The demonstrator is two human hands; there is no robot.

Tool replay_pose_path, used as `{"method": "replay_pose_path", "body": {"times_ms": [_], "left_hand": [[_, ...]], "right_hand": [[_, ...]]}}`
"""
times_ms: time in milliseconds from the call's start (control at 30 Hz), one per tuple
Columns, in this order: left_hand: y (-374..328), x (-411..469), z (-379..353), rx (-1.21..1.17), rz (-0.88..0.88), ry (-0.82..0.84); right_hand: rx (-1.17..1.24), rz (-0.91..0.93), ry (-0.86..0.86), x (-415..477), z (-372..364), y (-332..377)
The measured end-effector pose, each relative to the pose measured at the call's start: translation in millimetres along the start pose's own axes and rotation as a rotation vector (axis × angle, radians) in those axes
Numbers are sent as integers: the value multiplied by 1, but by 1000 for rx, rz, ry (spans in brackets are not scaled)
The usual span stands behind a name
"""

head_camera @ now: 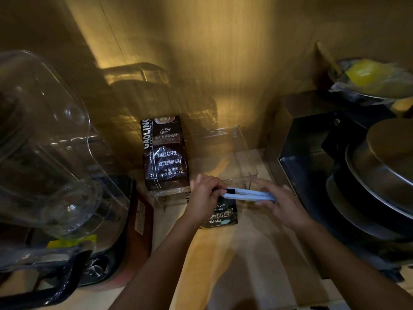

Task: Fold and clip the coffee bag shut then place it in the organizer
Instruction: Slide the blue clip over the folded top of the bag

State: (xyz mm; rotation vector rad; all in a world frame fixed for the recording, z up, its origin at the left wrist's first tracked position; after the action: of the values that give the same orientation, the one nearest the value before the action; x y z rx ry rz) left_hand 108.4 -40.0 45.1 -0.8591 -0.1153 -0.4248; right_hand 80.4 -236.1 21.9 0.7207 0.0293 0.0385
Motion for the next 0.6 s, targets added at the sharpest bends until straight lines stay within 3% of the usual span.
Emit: {"method": "replay_pose_path", "body": {"times_ms": [200,400,600], "left_hand": [[-3,2,-8,132,3,-11],[1,-5,-23,120,145,30],[1,-8,-24,139,125,19]], "right_hand": [[63,-66,40,11,4,5],[116,-72,97,18,-6,28],[146,-51,109,21,-25,53]]}}
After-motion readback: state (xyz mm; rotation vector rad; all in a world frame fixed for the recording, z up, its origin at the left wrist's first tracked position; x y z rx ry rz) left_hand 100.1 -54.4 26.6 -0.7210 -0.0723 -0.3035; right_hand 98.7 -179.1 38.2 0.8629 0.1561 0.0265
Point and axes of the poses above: each hand's wrist, its own x-axis towards the middle knuckle, its own z-axis out of the back of the hand, y = z × x, the point moved 5 cm from there along x, towards the middle knuckle, and after that the axes turned 9 degrees about -z, right-handed, at the moved point
